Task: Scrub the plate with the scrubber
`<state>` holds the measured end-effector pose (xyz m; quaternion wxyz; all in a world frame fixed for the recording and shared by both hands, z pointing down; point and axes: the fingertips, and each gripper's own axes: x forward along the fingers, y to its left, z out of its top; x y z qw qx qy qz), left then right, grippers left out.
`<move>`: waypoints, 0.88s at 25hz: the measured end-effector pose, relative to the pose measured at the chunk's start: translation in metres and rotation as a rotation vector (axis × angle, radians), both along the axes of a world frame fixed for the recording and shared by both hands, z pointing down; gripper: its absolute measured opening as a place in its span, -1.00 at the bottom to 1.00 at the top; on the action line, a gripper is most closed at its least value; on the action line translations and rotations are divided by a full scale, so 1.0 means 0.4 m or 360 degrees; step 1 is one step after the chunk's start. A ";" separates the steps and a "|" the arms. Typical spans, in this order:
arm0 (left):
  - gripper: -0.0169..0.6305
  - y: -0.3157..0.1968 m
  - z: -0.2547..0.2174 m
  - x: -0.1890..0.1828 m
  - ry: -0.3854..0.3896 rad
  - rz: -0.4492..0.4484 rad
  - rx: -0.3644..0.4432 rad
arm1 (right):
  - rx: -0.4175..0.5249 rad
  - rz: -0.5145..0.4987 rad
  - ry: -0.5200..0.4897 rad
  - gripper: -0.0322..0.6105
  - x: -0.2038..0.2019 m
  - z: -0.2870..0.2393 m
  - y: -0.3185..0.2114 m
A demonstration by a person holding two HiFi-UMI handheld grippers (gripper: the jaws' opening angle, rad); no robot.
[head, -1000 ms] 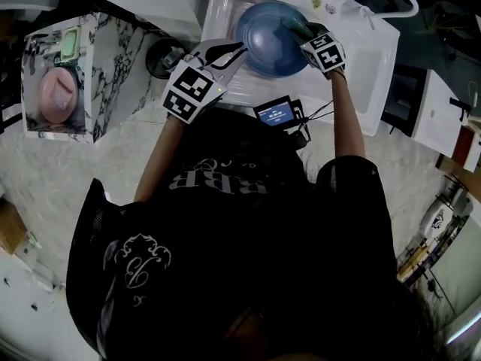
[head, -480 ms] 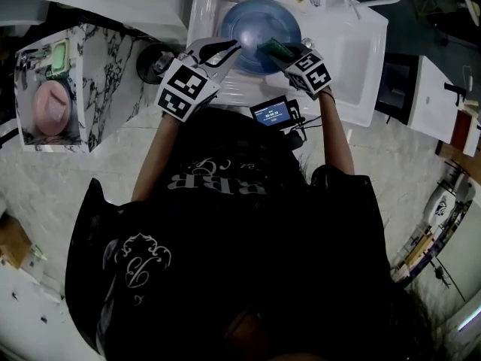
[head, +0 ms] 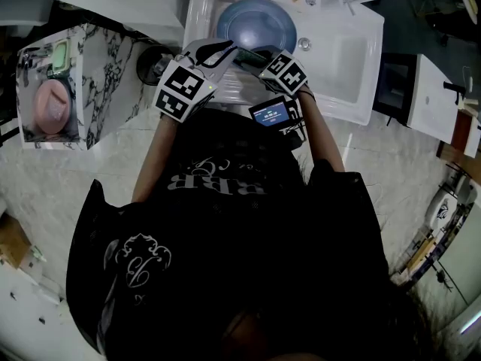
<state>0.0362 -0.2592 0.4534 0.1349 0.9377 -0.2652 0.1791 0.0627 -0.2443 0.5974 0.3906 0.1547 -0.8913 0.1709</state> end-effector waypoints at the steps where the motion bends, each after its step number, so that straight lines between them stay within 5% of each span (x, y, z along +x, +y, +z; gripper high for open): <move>1: -0.82 0.005 -0.002 0.002 -0.0001 -0.0004 0.0003 | -0.0019 0.0032 -0.0027 -0.62 -0.001 0.000 -0.004; 5: -0.82 0.031 -0.011 0.010 -0.0010 -0.0022 0.0018 | -0.0021 0.0095 -0.0083 -0.62 0.003 -0.006 -0.014; 13: -0.82 0.114 -0.047 0.027 0.0017 -0.0087 0.0050 | 0.0215 0.0267 -0.0186 -0.62 0.055 -0.140 0.004; 17: -0.82 0.177 -0.080 0.067 0.0103 -0.0101 0.0055 | 0.0313 0.0435 -0.0307 -0.62 0.110 -0.247 0.070; 22: -0.82 0.270 -0.099 0.111 0.0071 -0.0101 0.0107 | 0.0406 0.0535 -0.0431 -0.62 0.147 -0.345 0.203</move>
